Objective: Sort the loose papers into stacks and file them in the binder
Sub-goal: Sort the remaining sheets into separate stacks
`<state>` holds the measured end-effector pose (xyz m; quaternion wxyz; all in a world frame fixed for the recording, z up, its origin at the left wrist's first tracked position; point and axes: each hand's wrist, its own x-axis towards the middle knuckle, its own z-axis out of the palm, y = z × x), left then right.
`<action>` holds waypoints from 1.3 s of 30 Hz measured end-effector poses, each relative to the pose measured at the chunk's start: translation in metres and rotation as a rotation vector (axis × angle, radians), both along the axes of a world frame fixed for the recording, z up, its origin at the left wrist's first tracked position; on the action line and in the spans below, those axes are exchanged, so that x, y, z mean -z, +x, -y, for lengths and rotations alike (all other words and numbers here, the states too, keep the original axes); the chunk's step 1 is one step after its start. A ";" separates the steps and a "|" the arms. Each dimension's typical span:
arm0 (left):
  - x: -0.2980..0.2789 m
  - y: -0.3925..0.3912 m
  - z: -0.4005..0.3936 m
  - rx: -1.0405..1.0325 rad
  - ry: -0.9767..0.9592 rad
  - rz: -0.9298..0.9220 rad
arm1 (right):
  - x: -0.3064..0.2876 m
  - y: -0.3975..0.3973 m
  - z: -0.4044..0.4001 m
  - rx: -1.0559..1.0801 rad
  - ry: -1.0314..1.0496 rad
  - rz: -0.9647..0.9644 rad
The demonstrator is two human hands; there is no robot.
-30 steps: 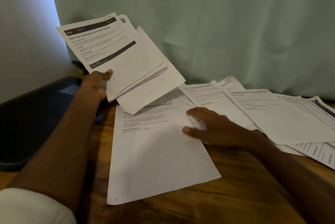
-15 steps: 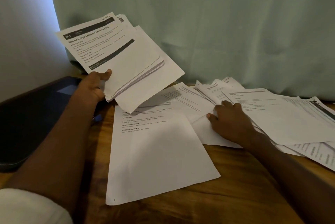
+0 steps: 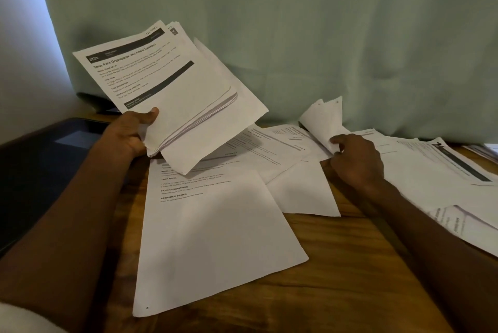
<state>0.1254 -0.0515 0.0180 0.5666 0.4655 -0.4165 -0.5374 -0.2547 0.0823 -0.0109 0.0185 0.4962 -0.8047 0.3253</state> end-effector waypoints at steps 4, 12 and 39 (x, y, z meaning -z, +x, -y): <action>0.004 -0.008 -0.003 0.034 0.003 -0.046 | 0.006 -0.001 0.002 -0.037 -0.065 -0.012; 0.011 -0.028 0.002 0.165 0.111 -0.096 | 0.010 -0.006 0.008 -0.043 0.067 -0.101; 0.010 -0.033 0.005 0.229 0.045 -0.043 | 0.001 0.030 0.003 -0.409 0.228 -0.249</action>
